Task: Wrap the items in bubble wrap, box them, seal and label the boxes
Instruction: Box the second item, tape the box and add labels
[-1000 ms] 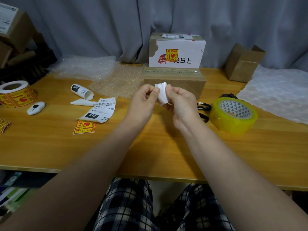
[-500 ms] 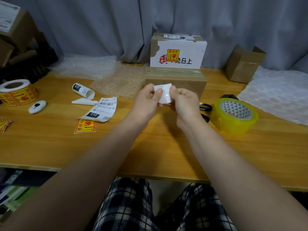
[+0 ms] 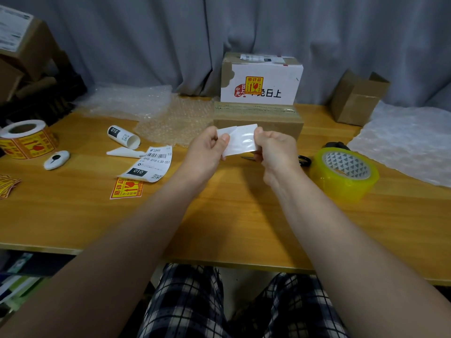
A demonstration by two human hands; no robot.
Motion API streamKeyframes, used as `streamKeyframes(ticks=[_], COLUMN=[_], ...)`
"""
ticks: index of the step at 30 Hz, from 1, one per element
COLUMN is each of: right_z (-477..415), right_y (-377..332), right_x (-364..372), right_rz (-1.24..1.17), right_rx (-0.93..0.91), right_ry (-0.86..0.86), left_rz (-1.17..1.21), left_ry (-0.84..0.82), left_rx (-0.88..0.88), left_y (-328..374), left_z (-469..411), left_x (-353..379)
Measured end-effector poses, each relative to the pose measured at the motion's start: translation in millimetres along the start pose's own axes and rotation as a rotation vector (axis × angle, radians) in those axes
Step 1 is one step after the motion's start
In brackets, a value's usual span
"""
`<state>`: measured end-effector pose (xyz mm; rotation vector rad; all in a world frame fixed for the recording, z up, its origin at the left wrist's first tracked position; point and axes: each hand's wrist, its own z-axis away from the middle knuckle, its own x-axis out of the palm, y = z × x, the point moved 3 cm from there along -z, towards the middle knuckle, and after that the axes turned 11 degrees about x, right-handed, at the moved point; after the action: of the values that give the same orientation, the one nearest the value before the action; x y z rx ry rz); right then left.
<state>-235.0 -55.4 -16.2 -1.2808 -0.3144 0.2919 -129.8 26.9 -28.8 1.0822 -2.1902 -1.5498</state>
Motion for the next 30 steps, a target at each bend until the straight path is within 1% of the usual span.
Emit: streamKeyframes(ticks=[2,3,5,6,7,8,10,12,13,15,17,19,20,21,22,23,24,25,26,27,28,30], right_z=[-2.5,-5.3,-12.7,-15.9,-17.9,-18.2,-17.3,-14.6,-13.3,-13.5,-13.3,-12.2,-11.8,-11.6,-11.3,-10.6,-10.6,-11.2,-11.8,-11.9,-12.1,-11.1], right_y=[-0.5,-2.7,-13.2,-19.3,-24.1,-26.8,-23.6,-16.9,-14.0,-9.7,-5.5,-0.9,1.1,2.3,3.5,4.1,5.1,6.3,7.8,8.6,9.4,10.3], right_x=[-1.2,-6.2,-27.4,-39.8,-47.7,-49.0,-34.4,-14.0,-6.9,-1.3,-0.3,1.6,2.1,2.2,2.0,1.7,1.5,1.3,1.4,1.7,2.2,4.2], right_rz=[0.014,-0.012,-0.111,-0.128,-0.111,-0.083,-0.037,0.006,0.029,0.039,0.018,0.019,0.03,0.039,0.037,0.028,0.018,0.013,0.01,0.0,-0.016,-0.044], right_rx=[0.002,-0.003,-0.015,-0.031,-0.049,-0.063,-0.071,-0.07,-0.063,-0.041,-0.012,0.009,0.017,0.022,0.027,0.035,0.046,0.057,0.067,0.074,0.08,0.081], right_ry=[0.023,0.052,0.163,0.216,0.236,0.221,0.132,0.057,0.034,-0.013,-0.077,-0.118,-0.122,-0.117,-0.106,-0.09,-0.07,-0.049,-0.031,-0.018,-0.012,-0.004], left_rz=[-0.018,-0.004,0.009,-0.057,-0.155,-0.231,-0.297,-0.432,-0.499,-0.614,-0.784,-0.992,-1.088,-1.144,-1.156,-1.122,-1.057,-0.979,-0.956,-0.979,-1.029,-1.138], left_ry=[-0.007,0.019,0.14,0.208,0.242,0.235,0.151,0.039,0.02,0.032,0.016,-0.091,-0.161,-0.217,-0.238,-0.216,-0.18,-0.123,-0.093,-0.103,-0.127,-0.162], left_rx=[-0.004,-0.027,-0.121,-0.16,-0.181,-0.187,-0.169,-0.094,-0.041,0.059,0.137,0.148,0.115,0.079,0.057,0.06,0.114,0.247,0.42,0.579,0.696,0.806], left_y=[-0.3,-2.5,-16.2,-25.8,-33.2,-37.6,-36.6,-23.9,-17.6,-6.7,-4.6,-9.4,-11.8,-14.2,-13.5,-8.7,-0.9,9.5,20.0,27.9,30.9,28.1], left_z=[-0.7,-0.9,-0.9,0.3,2.1,2.8,-0.4,-6.5,-9.4,-13.4,-15.8,-17.8,-17.7,-16.9,-15.7,-13.9,-11.5,-8.1,-4.7,-1.2,0.9,2.5], left_x=[-2.1,-8.2,-34.2,-51.8,-66.5,-74.6,-69.4,-53.0,-47.8,-47.3,-52.7,-54.3,-53.7,-52.3,-50.9,-48.6,-45.6,-41.2,-35.0,-27.1,-19.3,-4.5])
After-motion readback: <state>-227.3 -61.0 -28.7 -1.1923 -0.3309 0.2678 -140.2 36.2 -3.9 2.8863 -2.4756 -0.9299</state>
